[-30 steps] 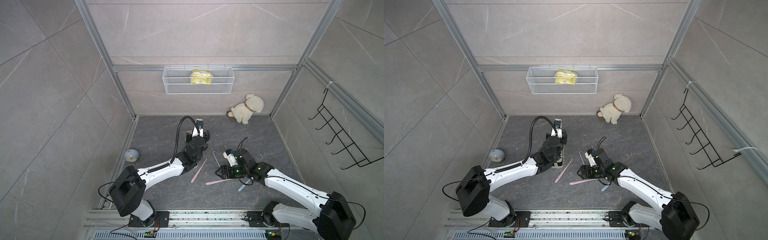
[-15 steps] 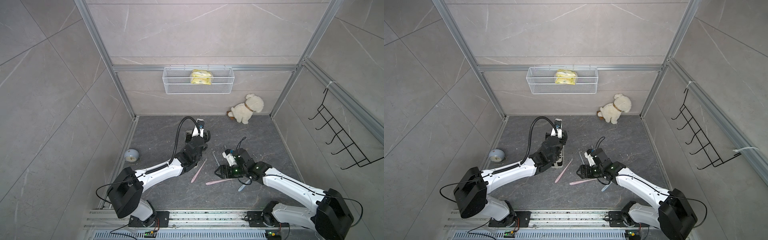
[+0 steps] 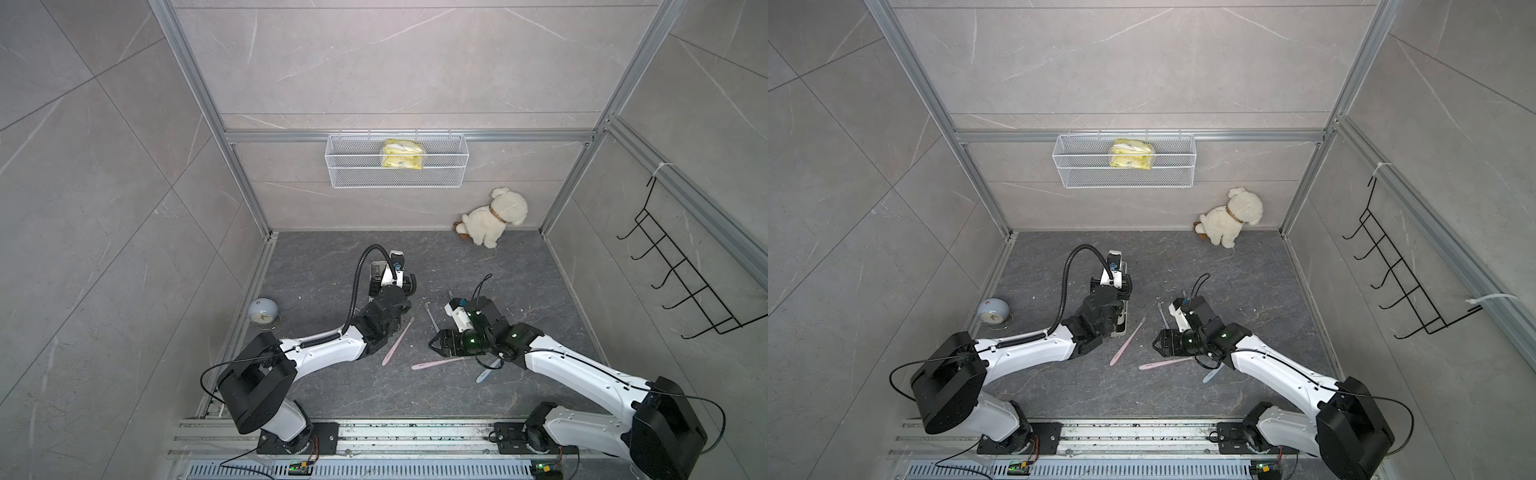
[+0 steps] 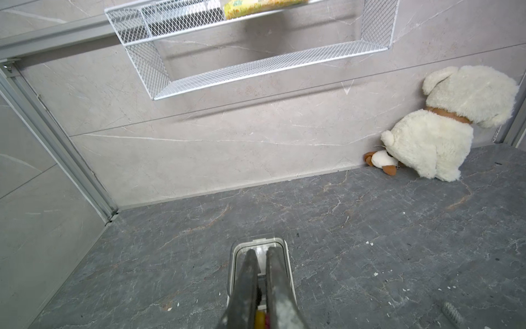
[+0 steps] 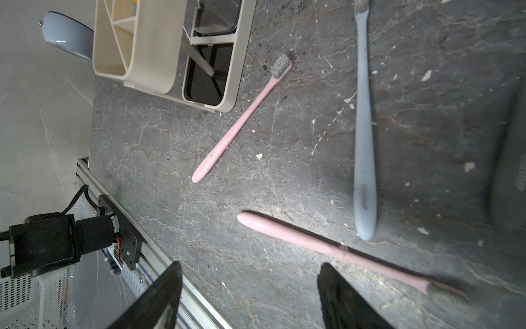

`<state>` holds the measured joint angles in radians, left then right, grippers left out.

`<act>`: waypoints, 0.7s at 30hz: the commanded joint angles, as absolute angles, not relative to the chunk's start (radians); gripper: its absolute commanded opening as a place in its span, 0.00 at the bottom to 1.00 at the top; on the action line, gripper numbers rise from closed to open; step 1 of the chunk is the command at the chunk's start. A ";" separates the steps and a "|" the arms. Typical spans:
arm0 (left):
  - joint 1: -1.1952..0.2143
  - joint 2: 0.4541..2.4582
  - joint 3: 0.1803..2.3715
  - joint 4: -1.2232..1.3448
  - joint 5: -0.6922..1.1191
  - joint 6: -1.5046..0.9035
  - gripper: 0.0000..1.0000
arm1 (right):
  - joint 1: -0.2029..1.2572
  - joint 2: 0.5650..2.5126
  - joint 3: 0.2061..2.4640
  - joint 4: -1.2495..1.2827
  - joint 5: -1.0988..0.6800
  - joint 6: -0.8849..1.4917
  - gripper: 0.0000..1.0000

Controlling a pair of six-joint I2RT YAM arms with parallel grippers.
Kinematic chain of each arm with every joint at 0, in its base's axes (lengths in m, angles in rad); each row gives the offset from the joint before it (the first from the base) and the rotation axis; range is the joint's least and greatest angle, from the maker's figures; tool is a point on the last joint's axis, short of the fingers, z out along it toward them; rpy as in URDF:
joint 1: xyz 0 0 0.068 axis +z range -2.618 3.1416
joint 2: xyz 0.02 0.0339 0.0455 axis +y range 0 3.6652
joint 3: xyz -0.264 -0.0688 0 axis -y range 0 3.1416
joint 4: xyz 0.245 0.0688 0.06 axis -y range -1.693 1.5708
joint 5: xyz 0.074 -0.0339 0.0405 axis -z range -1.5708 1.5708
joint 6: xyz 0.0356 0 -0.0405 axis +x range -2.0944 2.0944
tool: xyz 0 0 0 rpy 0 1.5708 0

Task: Place the toothbrush into the toothbrush holder
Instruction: Place the toothbrush in the toothbrush holder.

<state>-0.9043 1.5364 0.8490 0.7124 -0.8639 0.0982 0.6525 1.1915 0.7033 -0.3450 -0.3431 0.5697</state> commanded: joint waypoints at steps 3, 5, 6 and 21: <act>-0.923 1.573 0.840 0.874 -0.909 0.093 0.00 | 0.657 1.200 0.688 -0.327 -0.339 0.576 0.76; -0.930 1.590 0.826 0.915 -0.924 0.105 0.00 | 0.657 1.204 0.683 -0.318 -0.339 0.578 0.76; -0.934 1.600 0.822 0.926 -0.933 0.111 0.00 | 0.657 1.206 0.681 -0.314 -0.340 0.579 0.76; -0.965 1.706 0.786 1.084 -1.016 0.176 0.01 | 0.657 1.244 0.670 -0.276 -0.342 0.575 0.76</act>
<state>-0.9607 1.6997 0.7868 0.9817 -0.9703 0.1577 0.6525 1.2320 0.6777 -0.2935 -0.3435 0.5697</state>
